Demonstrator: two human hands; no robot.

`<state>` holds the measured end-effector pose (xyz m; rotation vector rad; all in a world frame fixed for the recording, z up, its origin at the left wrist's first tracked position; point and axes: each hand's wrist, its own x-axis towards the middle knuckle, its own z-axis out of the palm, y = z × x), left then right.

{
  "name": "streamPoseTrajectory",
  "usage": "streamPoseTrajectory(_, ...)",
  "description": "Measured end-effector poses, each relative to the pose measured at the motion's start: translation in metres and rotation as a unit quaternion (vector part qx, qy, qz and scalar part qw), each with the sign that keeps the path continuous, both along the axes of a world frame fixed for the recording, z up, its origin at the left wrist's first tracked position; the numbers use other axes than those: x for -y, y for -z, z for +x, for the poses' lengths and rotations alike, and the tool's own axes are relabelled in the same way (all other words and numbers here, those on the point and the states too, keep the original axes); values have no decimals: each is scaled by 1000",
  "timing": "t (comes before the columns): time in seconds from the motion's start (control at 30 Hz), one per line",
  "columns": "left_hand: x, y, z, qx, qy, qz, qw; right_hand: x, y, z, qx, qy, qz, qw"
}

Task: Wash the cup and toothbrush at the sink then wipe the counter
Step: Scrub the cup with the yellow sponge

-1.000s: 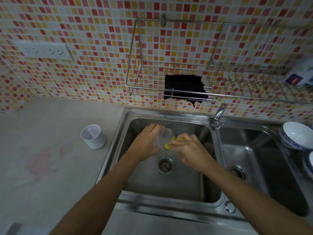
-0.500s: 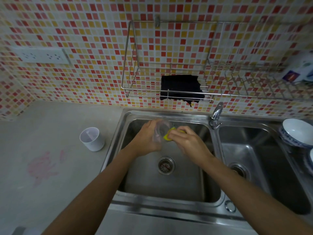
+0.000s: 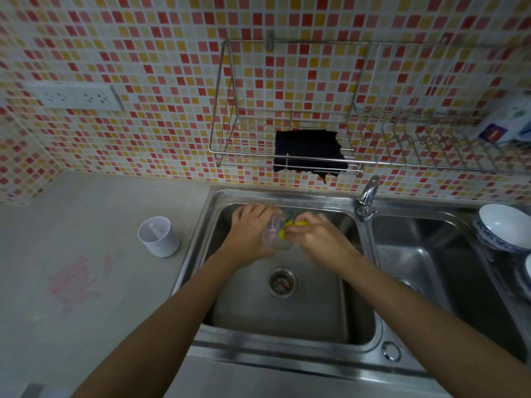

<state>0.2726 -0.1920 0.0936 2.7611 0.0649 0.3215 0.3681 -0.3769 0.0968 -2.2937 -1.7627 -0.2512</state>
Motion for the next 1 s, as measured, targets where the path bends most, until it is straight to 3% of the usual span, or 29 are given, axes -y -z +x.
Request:
streamPoseTrajectory(0.07,-1,-2,1,-11,13,-39,999,2,0,4,42,12,10,999)
streamPoseTrajectory(0.13,-7,-1,5,-5,27,-49,998,3,1,-4,-6,42,37,998)
streamPoseTrajectory(0.23,-9,-4,4,21,49,-42,998,0,2,-25,-253,103,94,957)
streamPoseTrajectory(0.3,-8,-4,2,35,64,-36,997,-6,2,-28,-327,134,93,931)
streamPoseTrajectory(0.37,-7,-3,1,34,79,-25,996,-8,-1,-24,-257,108,61,958)
streamPoseTrajectory(0.43,-7,-3,2,20,87,-18,996,-9,0,-17,-80,62,16,995)
streamPoseTrajectory(0.5,-8,-3,1,16,87,-24,996,-3,4,-11,10,62,9,998)
streamPoseTrajectory(0.53,-10,-3,0,15,85,-28,996,0,6,-12,-4,68,25,997)
streamPoseTrajectory(0.67,-16,0,-6,6,74,-30,997,3,13,-36,-242,105,67,962)
streamPoseTrajectory(0.7,-16,2,-6,5,75,-26,997,2,14,-38,-247,101,61,962)
streamPoseTrajectory(0.77,-13,2,-6,-3,83,-23,996,0,9,-36,-195,75,44,977)
streamPoseTrajectory(0.87,-8,-2,-3,-10,93,-38,995,2,7,-19,-32,39,3,999)
streamPoseTrajectory(1.0,-13,-11,-7,-19,83,-62,994,6,6,-24,-46,26,27,998)
